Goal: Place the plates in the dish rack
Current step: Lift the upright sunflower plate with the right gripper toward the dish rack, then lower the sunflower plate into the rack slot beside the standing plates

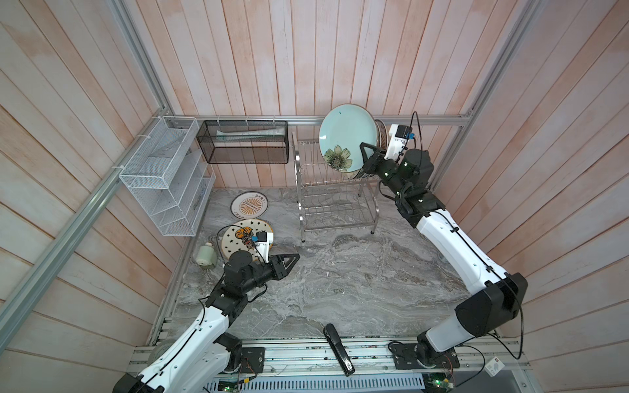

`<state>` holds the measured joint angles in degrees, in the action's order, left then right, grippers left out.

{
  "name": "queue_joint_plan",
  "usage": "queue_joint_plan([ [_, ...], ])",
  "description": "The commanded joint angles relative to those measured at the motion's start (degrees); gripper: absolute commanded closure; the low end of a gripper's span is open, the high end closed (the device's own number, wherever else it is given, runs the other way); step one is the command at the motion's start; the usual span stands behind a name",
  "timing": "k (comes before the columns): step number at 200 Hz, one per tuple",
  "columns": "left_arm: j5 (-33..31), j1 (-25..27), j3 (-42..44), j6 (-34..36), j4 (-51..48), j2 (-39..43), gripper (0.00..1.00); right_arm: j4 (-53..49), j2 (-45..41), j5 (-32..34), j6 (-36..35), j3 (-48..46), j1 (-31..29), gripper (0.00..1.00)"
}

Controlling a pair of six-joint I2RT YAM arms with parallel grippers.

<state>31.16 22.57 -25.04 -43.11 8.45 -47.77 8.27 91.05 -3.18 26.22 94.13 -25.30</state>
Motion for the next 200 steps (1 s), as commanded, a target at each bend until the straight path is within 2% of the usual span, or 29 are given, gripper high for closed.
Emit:
queue_joint_plan([
  [1,0.48,0.27,-1.07,0.39,-1.76,0.66,0.57,4.14,0.67,9.05,-6.63,7.06,-3.2,1.0],
  [33,0.1,0.22,-1.3,0.84,-3.29,1.44,0.57,0.88,5.38,16.61,-12.76,14.22,-6.63,1.0],
  [82,-0.64,0.28,-2.57,2.33,-5.76,1.36,0.57,-3.73,10.85,21.85,-17.5,22.15,-8.64,1.0],
  [142,-0.32,0.28,-3.09,2.59,-5.11,-0.36,0.57,-8.19,17.17,31.36,-24.96,31.77,-11.35,1.0],
  [200,-0.48,0.27,-3.0,2.85,-5.9,0.2,0.57,-8.58,19.92,37.31,-28.87,34.98,-12.23,1.0],
])
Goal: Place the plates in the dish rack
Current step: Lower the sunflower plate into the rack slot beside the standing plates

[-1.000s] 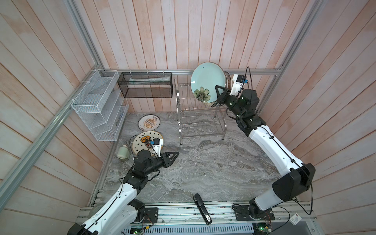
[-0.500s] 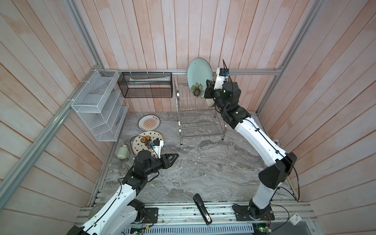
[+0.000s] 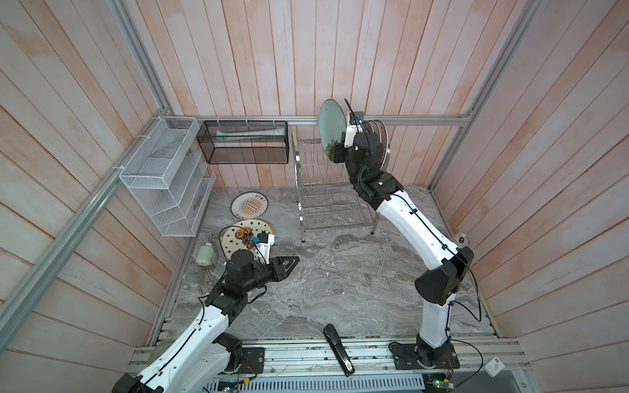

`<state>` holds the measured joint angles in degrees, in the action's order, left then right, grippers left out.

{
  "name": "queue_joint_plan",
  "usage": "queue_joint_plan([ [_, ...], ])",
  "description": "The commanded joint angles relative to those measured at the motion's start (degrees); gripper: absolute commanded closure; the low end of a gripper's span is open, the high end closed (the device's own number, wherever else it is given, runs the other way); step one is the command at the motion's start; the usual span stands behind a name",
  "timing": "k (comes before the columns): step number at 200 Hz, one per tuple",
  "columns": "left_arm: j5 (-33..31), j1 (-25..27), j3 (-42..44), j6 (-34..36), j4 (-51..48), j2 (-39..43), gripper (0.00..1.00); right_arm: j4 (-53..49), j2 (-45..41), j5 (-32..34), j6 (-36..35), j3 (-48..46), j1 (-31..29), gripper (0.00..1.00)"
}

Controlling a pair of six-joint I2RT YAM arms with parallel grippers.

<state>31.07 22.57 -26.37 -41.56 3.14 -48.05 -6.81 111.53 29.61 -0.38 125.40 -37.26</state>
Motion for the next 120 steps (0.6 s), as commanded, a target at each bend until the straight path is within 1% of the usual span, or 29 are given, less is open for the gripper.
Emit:
queue_joint_plan([
  [1,-0.4,0.28,-1.67,1.3,-0.63,0.54,0.57,6.5,-0.56,4.52,-2.27,3.7,-0.27,1.0],
  [66,-0.66,0.25,-1.58,1.29,-0.94,1.18,0.57,6.97,-0.59,7.48,-4.79,2.14,-0.27,1.0],
  [120,-0.66,0.23,-1.31,1.26,-0.76,1.1,0.57,9.09,-1.81,9.5,-6.35,-2.2,-0.38,1.0],
])
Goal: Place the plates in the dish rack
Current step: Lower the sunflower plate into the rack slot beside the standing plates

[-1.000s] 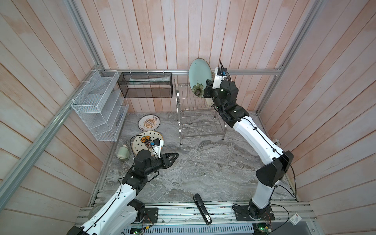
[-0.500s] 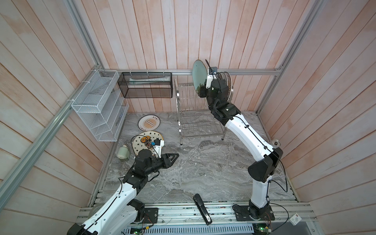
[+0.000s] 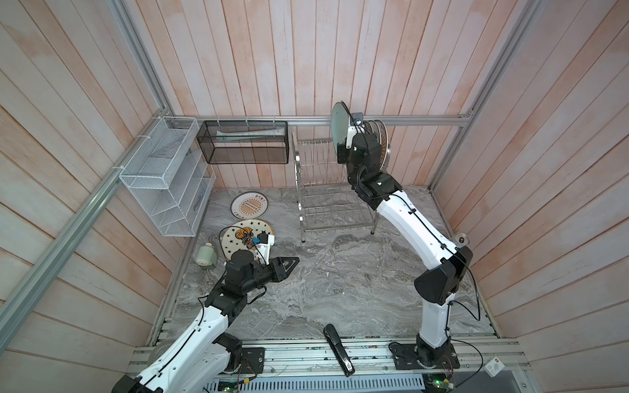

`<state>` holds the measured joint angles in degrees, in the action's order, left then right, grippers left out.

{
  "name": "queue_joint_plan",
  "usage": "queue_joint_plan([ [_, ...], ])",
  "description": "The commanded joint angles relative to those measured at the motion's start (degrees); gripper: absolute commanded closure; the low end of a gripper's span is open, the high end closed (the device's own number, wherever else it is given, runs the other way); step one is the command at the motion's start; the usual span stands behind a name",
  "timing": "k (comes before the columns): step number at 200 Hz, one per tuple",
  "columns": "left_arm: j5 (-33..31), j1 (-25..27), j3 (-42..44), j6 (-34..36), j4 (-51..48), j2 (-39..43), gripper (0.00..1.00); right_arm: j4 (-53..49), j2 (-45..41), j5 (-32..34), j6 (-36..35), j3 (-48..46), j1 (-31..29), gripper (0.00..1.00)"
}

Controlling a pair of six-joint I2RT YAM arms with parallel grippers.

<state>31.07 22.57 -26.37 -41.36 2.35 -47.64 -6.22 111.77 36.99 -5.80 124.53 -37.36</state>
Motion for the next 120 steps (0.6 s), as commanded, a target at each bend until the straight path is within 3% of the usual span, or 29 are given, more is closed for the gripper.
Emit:
queue_joint_plan([
  [1,-0.66,0.22,-1.32,1.09,0.02,0.7,0.57,8.5,-2.06,2.07,-0.9,-1.45,-0.31,1.0],
  [120,-0.84,0.24,-1.14,1.02,0.02,0.84,0.57,12.23,-4.97,4.74,-2.43,-8.78,-0.91,1.0],
])
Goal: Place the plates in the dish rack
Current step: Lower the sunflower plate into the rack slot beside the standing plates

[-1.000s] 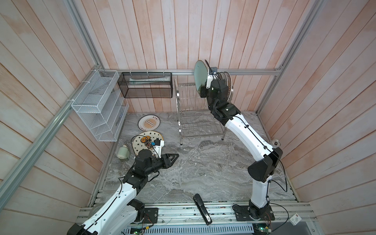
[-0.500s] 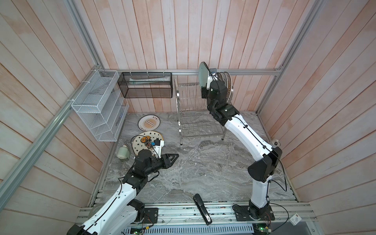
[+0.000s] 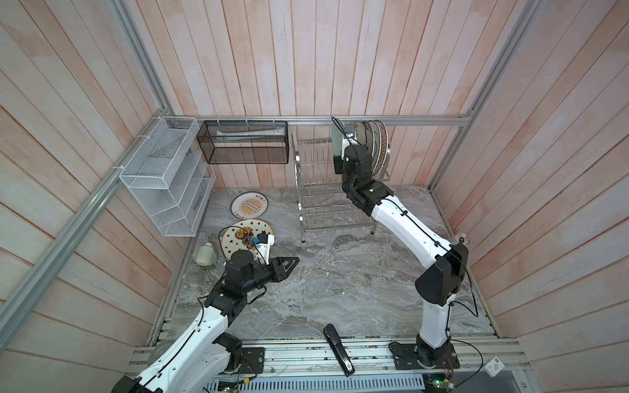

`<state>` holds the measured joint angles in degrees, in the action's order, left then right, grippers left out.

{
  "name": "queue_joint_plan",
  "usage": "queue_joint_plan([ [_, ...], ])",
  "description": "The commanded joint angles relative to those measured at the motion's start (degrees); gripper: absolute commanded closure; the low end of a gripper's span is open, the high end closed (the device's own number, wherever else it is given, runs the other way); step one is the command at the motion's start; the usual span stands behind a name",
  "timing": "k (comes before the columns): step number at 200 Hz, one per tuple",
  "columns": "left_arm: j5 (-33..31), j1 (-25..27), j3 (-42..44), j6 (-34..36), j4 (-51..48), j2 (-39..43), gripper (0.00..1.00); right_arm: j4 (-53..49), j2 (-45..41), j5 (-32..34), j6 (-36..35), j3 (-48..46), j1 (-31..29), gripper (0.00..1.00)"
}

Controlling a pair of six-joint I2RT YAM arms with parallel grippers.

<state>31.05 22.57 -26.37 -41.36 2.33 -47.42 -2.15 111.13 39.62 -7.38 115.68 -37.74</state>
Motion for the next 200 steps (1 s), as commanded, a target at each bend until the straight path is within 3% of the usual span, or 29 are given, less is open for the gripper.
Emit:
queue_joint_plan([
  [1,-0.81,0.26,-1.14,1.02,0.05,0.64,0.57,8.23,-4.34,2.21,-0.96,0.03,-0.52,1.0],
  [200,-0.77,0.22,-0.96,1.15,-0.57,1.3,0.57,6.06,-2.59,7.14,-0.43,1.46,-1.57,1.0],
])
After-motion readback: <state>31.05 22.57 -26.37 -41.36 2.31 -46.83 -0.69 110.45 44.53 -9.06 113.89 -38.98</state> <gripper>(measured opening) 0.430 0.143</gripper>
